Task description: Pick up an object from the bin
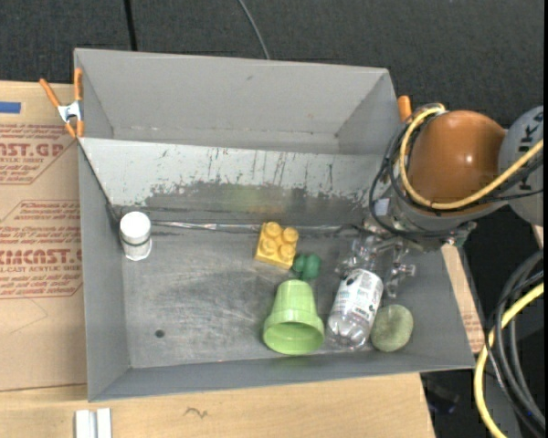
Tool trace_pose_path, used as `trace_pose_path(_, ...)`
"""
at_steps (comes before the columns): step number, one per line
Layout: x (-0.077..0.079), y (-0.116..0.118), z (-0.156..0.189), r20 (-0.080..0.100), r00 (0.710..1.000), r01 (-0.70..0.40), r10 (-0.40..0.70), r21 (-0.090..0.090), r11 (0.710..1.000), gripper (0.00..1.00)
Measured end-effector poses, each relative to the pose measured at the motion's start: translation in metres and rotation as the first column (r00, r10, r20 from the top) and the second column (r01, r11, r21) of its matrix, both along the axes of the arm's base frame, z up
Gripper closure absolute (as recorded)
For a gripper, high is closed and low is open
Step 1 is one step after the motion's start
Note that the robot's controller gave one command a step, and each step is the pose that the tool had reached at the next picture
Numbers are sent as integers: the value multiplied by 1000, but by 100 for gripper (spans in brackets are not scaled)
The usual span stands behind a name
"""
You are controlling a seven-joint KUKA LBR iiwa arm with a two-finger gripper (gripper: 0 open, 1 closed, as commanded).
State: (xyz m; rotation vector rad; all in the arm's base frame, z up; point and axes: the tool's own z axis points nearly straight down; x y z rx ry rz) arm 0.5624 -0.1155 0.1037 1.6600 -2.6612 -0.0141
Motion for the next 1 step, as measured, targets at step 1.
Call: trace_pose_path(1, 2, -1, 19, 10, 1000, 1, -1, -3, 1000, 100)
